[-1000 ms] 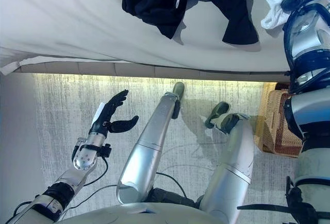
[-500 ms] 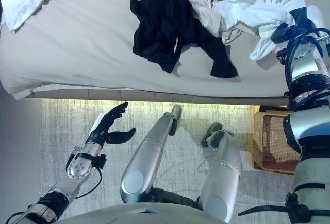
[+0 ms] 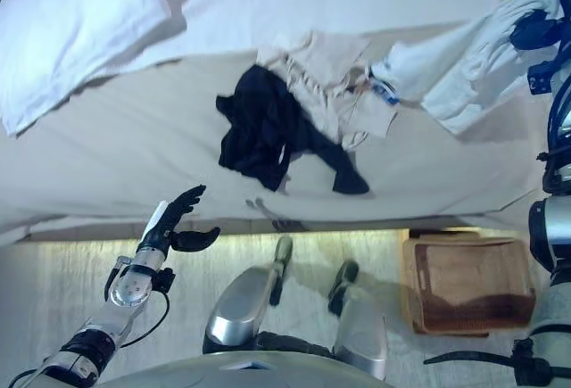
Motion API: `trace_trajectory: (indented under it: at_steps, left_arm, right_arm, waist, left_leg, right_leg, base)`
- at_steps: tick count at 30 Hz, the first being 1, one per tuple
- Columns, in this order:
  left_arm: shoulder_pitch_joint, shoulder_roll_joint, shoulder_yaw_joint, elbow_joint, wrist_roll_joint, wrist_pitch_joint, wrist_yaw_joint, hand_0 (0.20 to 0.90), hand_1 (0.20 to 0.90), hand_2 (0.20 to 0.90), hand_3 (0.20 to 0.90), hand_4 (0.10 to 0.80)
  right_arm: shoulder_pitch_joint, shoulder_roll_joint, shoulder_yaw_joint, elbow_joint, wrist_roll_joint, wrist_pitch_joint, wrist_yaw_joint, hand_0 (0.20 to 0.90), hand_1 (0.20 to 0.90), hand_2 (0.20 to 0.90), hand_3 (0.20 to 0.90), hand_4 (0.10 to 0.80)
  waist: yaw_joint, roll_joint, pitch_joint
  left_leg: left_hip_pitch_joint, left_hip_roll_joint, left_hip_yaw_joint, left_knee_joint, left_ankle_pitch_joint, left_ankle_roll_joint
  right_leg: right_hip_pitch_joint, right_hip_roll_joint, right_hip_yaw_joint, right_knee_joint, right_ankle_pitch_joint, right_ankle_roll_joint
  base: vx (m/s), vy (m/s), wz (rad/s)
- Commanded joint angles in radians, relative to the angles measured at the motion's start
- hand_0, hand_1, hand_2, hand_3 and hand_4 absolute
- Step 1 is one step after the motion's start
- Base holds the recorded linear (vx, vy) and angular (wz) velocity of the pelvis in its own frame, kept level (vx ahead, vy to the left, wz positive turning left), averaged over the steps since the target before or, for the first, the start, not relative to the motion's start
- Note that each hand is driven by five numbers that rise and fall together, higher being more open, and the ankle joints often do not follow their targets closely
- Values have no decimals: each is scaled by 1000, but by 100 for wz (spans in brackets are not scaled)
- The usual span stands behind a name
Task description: Pick up the clothes from the bed and place them into the basket
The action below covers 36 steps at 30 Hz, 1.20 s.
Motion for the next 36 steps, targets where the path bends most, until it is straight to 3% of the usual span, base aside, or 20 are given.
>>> trace_trajectory:
  at_steps: [1,7,16,22,28,36]
  left_arm:
    - [43,17,13,55,6,-31,10,900,900,900,900,800]
    - [26,0,28,120,-12,-33,-6,900,900,900,900,800]
    - [11,-11,46,191,-15,-24,-15,900,900,900,900,800]
    - [-11,-14,61,218,-11,-25,-24,900,900,900,900,800]
    - [-19,-21,77,229,9,-40,-28,900,900,900,900,800]
    - [-43,-32,91,267,34,-37,-23,900,900,900,900,800]
  right_arm:
    - [-37,-119,52,-79,38,-95,-46,300,300,300,200,100]
    - [-92,-221,67,-155,83,-102,-113,300,300,300,200,100]
    - [-81,-326,54,-238,95,-115,-158,300,300,300,200,100]
    - [41,-362,-52,-287,89,-117,-166,300,300,300,200,100]
    - [268,-374,-232,-333,99,-130,-91,300,300,300,200,100]
    - [590,-280,-449,-360,136,-164,56,300,300,300,200,100]
  waist:
    - [-38,-33,-214]
    - [-90,-49,-270]
    - [-161,-67,-306]
    - [-207,-71,-309]
    - [-255,-72,-312]
    - [-299,-72,-309]
  left_leg:
    - [-4,16,25,61,-88,-26]
    - [68,31,63,-51,-72,-32]
    - [103,39,125,-84,-82,-28]
    - [116,45,157,-81,-96,-23]
    - [131,53,190,-85,-108,-20]
    - [147,57,214,-83,-121,-11]
  right_leg:
    - [59,15,6,-34,-18,4]
    - [88,32,42,-117,22,30]
    - [82,45,100,-158,49,44]
    - [74,53,140,-164,55,50]
    - [65,63,181,-168,60,53]
    - [54,74,223,-166,65,56]
  base:
    - [59,7,-17]
    - [-27,-18,-24]
    - [-38,-7,-26]
    - [-20,3,-23]
    - [-12,0,-19]
    - [-3,-1,-21]
